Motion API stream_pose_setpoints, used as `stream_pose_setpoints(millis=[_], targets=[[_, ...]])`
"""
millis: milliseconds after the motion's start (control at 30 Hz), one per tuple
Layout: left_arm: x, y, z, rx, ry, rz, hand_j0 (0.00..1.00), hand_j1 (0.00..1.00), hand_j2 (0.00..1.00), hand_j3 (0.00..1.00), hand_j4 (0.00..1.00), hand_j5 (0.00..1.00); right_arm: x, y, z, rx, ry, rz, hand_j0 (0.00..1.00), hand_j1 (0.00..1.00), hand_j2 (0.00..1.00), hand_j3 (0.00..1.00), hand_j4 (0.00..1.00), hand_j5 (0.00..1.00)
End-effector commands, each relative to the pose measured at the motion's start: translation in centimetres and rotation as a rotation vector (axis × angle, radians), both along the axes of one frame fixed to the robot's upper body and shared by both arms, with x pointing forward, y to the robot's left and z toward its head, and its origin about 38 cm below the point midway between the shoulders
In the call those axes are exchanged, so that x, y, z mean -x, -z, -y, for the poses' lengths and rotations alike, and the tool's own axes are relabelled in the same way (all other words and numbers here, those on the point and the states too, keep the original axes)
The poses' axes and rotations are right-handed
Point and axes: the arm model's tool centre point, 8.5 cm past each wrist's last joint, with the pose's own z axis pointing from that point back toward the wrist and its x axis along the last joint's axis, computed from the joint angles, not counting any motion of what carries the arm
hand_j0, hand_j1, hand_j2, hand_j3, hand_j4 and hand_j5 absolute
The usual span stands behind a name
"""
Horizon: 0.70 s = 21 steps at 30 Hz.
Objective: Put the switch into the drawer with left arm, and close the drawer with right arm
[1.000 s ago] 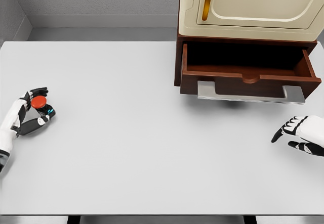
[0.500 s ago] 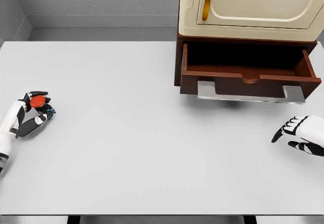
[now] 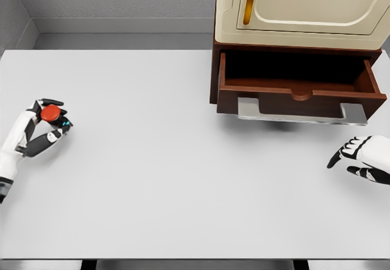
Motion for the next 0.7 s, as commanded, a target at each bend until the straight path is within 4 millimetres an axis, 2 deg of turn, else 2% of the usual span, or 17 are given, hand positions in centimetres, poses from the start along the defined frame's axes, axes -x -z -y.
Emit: stream_pose_setpoints(millis=[0, 233, 667], targets=[[-0.1, -0.6, 0.7, -0.018, 0.021, 0.020, 0.33, 0.33, 0.33, 0.33, 0.33, 0.33, 0.0, 0.0, 0.0, -0.009, 0.004, -0.002, 0.57, 0.57, 0.57, 0.57, 0.57, 0.57], [-0.5, -1.3, 2.2, -0.004, 0.046, 0.048, 0.33, 0.33, 0.33, 0.33, 0.33, 0.33, -0.2, -0.3, 0.0, -0.011, 0.005, 0.007, 0.57, 0.57, 0.57, 0.57, 0.57, 0.57], [-2.2, -2.0, 6.5, 0.051, 0.124, 0.088, 0.34, 0.34, 0.34, 0.34, 0.34, 0.34, -0.2, -0.3, 0.0, -0.012, 0.003, 0.007, 0.57, 0.57, 0.57, 0.57, 0.57, 0.57]])
